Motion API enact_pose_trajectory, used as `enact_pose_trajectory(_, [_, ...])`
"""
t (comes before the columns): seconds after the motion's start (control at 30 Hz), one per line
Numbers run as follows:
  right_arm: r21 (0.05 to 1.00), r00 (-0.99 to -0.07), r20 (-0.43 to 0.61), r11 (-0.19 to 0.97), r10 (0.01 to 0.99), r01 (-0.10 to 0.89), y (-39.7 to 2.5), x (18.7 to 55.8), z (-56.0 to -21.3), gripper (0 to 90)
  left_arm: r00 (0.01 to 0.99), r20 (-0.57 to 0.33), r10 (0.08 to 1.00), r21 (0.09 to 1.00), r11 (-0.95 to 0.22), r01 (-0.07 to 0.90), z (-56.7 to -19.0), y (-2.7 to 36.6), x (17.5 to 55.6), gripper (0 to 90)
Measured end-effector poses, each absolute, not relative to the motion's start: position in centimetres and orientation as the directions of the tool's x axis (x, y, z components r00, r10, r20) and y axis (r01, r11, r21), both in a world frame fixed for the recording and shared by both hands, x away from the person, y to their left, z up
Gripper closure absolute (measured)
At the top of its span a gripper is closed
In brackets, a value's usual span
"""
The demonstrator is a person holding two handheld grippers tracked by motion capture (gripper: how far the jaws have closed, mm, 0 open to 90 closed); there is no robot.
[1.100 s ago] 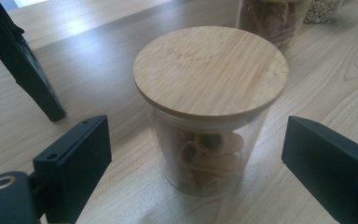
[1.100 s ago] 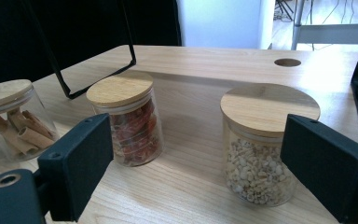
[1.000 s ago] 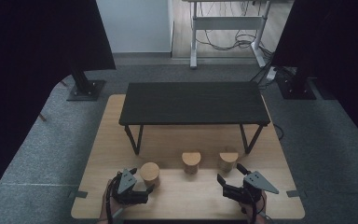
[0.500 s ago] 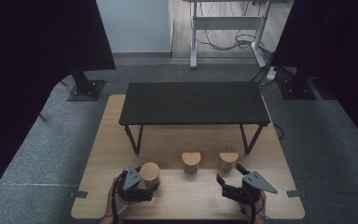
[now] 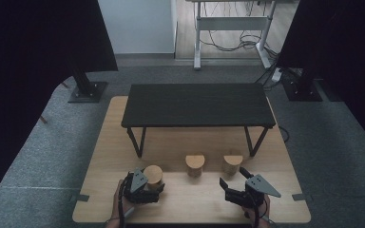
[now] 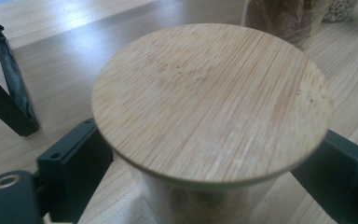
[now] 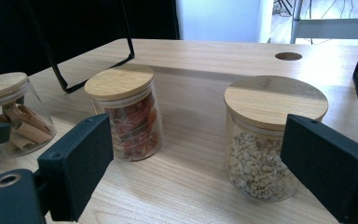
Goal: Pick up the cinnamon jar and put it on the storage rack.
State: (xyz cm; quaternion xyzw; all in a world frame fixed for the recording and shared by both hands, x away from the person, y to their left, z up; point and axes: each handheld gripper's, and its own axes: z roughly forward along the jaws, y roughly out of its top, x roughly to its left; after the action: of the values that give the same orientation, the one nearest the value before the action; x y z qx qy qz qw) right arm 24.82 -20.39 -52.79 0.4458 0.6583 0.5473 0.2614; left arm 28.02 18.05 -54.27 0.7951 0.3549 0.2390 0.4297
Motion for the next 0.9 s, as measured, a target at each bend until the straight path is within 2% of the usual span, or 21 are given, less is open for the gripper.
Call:
enact_pose_trajectory(0.07, [0.954, -0.465, 0.145, 0.002, 0.873, 0.300, -20.40, 24.81, -52.78, 8.9, 0.629, 0.083, 0.773, 0.857, -0.378, 0.351, -54.19, 17.96, 28.06, 20.7])
enact_pose_trajectory(0.13, [0.954, -0.464, 0.146, -0.001, 0.874, 0.299, -20.43, 24.78, -52.74, 8.9, 0.637, 0.062, 0.768, 0.863, -0.362, 0.353, -54.07, 17.84, 28.37, 24.2])
enact_pose_trajectory(0.9, [0.953, -0.467, 0.158, -0.011, 0.870, 0.302, -20.43, 24.77, -52.69, 9.0, 0.645, 0.035, 0.764, 0.868, -0.343, 0.359, -54.10, 17.98, 28.59, 25.5])
